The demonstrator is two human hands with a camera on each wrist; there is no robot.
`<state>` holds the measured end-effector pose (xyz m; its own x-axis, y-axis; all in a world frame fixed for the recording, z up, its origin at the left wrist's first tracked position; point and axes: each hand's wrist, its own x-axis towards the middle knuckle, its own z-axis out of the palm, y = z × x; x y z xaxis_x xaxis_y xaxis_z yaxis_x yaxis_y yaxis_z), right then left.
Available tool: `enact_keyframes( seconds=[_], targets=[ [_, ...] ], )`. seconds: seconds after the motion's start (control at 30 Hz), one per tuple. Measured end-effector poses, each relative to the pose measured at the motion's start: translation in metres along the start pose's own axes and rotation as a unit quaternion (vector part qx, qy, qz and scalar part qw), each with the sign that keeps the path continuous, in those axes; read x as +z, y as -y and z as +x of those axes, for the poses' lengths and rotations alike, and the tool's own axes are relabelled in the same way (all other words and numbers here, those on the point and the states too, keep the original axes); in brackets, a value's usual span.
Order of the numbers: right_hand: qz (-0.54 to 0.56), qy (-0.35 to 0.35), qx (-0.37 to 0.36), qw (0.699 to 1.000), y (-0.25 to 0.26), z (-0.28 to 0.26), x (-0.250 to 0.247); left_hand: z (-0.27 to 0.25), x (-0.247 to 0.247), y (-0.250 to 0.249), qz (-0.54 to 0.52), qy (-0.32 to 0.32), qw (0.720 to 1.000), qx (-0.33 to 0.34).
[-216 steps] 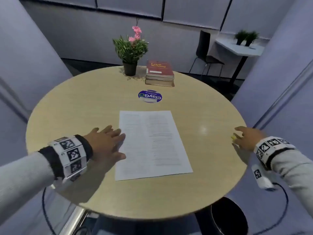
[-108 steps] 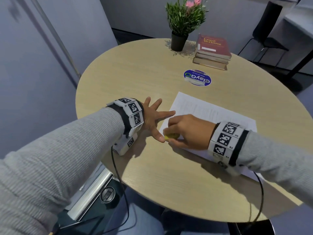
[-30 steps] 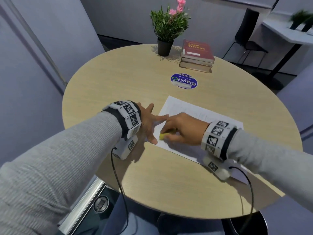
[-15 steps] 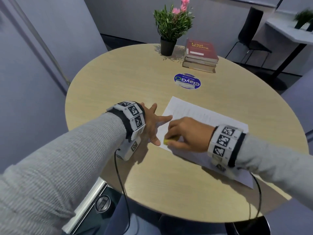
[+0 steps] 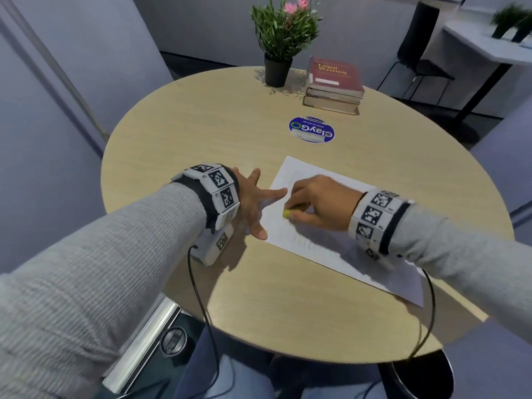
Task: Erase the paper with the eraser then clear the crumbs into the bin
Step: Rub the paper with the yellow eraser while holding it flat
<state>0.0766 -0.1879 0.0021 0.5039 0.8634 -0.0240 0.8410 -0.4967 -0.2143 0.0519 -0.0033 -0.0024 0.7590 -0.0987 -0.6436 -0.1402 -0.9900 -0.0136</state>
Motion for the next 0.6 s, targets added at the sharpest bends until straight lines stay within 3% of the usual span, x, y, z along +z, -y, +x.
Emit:
enact_keyframes(
  seconds=[0.1, 0.23, 0.3, 0.4, 0.53, 0.6],
  targets=[
    [0.031, 0.059, -0.080, 0.995, 0.025, -0.016, 0.011, 0.000, -0.002, 0.001, -0.008, -0.001, 1.000, 0.000],
    [-0.003, 0.015, 0.014, 1.000, -0.003, 0.001, -0.007, 0.010, 0.001, 0.003, 0.007, 0.005, 1.000, 0.007],
    [-0.010, 0.007, 0.000, 1.000, 0.000, -0.004, -0.002, 0.012, 0.001, 0.003, 0.006, 0.014, 1.000, 0.013],
    [0.006, 0.070, -0.074, 0.995, 0.022, -0.019, 0.008, 0.015, 0.001, 0.005, 0.002, 0.022, 1.000, 0.022],
    [-0.054, 0.041, 0.023, 0.997, -0.005, 0.000, -0.009, 0.011, 0.001, 0.005, -0.001, 0.015, 1.000, 0.013],
    [-0.048, 0.031, -0.008, 0.998, 0.004, -0.004, -0.001, 0.005, -0.002, 0.003, -0.003, 0.016, 1.000, 0.012]
  ],
)
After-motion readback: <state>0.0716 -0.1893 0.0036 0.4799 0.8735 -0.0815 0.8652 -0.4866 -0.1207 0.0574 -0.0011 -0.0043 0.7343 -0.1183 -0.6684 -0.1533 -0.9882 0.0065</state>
